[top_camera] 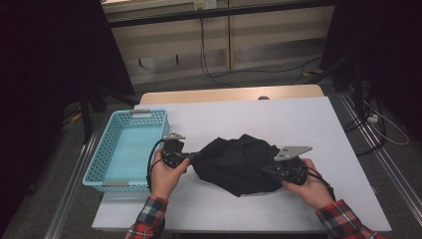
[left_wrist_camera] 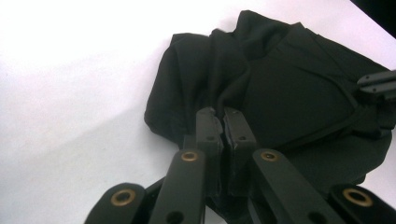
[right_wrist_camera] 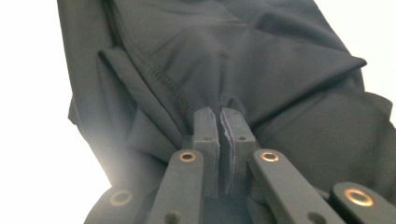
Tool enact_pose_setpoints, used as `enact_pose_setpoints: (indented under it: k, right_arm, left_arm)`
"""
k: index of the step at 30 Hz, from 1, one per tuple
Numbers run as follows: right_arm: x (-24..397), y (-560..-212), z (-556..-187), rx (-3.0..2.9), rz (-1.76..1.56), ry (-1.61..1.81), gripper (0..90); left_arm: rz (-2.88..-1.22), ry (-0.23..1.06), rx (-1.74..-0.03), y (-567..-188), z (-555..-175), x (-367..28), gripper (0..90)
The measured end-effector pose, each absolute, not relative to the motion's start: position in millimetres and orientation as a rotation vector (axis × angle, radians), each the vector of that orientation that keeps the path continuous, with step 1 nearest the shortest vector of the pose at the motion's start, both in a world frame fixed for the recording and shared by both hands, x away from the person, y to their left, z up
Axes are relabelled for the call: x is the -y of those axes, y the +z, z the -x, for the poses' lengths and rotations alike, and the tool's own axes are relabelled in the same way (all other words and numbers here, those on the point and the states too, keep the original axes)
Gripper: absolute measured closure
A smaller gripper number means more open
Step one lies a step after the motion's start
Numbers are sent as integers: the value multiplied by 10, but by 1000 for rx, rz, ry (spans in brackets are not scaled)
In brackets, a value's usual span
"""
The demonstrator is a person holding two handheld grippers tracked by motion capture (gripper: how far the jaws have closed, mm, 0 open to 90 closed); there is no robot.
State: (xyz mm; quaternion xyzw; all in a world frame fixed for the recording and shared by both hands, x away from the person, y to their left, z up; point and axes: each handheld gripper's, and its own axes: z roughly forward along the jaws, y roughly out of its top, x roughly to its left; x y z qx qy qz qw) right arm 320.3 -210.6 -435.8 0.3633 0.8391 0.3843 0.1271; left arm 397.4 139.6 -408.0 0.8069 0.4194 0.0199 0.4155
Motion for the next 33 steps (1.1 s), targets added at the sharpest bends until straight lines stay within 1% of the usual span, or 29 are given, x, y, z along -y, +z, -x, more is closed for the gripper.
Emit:
enact_pose_setpoints:
  k: [3, 5, 7, 9, 11, 13, 15, 17, 18, 22, 23, 24, 25, 27, 28, 29, 31, 33]
  right_arm:
    - [2116, -4340, -3232, -2420, -1072, 1125, 801]
    - [2137, -4310, -3271, -2390, -1093, 1144, 730]
    - [2151, -4285, -3313, -2353, -1117, 1156, 687]
    - [2142, -4263, -3360, -2316, -1143, 1166, 614]
    - [2102, -4231, -3411, -2292, -1158, 1175, 559]
    - [2034, -4188, -3463, -2279, -1151, 1198, 535]
    - [1940, -4146, -3506, -2265, -1155, 1213, 474]
    - [1833, -4120, -3541, -2271, -1161, 1249, 449]
    - [1773, -4116, -3557, -2269, -1168, 1255, 421]
    - [1562, -4202, -3664, -2285, -1224, 1235, 412]
    - [1529, -4243, -3696, -2302, -1245, 1212, 419]
    - [1502, -4286, -3725, -2323, -1256, 1175, 446]
    - [1489, -4330, -3746, -2349, -1257, 1138, 505]
    - [1516, -4389, -3753, -2408, -1270, 1124, 680]
    - [1544, -4400, -3735, -2413, -1264, 1143, 752]
    - [1579, -4400, -3713, -2415, -1252, 1151, 796]
    - [1646, -4387, -3660, -2423, -1245, 1155, 843]
    - [1716, -4375, -3592, -2410, -1235, 1176, 856]
  left_arm:
    - [-2033, 52, -1048, -4077, -3974, -1392, 866]
    - [-2031, 55, -1053, -4081, -3979, -1394, 866]
    - [-2036, 51, -1052, -4088, -3987, -1400, 865]
    - [-2033, 46, -1057, -4099, -3989, -1394, 865]
    - [-2041, 38, -1055, -4105, -3989, -1385, 864]
    - [-2043, 43, -1054, -4109, -3982, -1364, 864]
    - [-2049, 44, -1046, -4109, -3976, -1348, 864]
    - [-2054, 40, -1042, -4112, -3971, -1338, 864]
    - [-2053, 40, -1043, -4116, -3969, -1338, 864]
    - [-2062, 26, -1046, -4135, -3960, -1348, 864]
    - [-2058, 23, -1051, -4140, -3957, -1351, 863]
    - [-2058, 17, -1051, -4143, -3956, -1358, 861]
    - [-2059, 15, -1053, -4144, -3955, -1370, 860]
    - [-2054, 16, -1057, -4149, -3958, -1396, 855]
    - [-2054, 10, -1058, -4148, -3959, -1408, 853]
    - [-2053, 11, -1061, -4152, -3960, -1415, 850]
    - [-2053, 19, -1066, -4159, -3962, -1420, 842]
    - [-2054, 27, -1068, -4162, -3967, -1428, 835]
